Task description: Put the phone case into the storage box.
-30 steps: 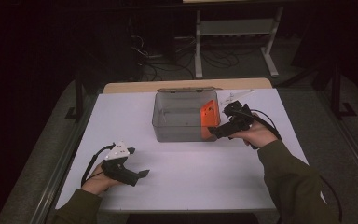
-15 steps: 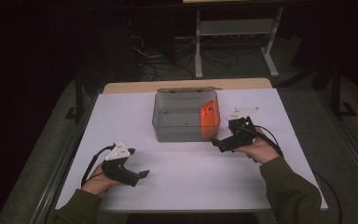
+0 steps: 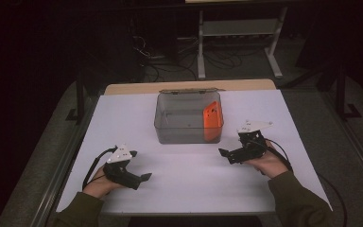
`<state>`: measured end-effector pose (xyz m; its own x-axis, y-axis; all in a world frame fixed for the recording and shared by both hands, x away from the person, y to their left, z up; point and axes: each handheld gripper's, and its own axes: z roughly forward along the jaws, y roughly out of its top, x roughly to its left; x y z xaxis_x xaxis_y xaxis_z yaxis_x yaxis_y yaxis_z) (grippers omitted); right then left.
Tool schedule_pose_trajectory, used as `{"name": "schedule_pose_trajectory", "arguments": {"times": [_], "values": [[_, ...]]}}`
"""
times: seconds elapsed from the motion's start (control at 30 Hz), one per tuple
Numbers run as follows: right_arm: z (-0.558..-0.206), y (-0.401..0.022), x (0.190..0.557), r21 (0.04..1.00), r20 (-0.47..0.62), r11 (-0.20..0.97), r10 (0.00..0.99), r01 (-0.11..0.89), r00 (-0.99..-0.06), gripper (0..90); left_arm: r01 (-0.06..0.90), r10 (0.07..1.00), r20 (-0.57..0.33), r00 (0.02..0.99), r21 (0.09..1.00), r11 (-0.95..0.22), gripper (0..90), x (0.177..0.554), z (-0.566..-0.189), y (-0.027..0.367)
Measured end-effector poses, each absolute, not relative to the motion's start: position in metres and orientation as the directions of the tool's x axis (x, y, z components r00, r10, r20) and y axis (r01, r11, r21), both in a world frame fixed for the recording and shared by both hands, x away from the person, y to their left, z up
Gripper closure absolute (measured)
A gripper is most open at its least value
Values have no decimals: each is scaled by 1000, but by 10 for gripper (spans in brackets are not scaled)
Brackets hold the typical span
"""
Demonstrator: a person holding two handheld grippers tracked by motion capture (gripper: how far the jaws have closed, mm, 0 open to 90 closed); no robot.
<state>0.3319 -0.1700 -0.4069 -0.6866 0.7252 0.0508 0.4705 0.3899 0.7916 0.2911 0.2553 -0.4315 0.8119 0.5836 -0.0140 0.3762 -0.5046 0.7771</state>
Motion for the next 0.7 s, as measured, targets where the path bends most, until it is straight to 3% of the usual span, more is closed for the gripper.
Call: {"name": "schedule_pose_trajectory", "arguments": {"times": [0.7], "values": [[-432,-188,299,794,61,376,734,479,-677,0,377,583,-12,812,774,-509,0,289,-432,256]]}}
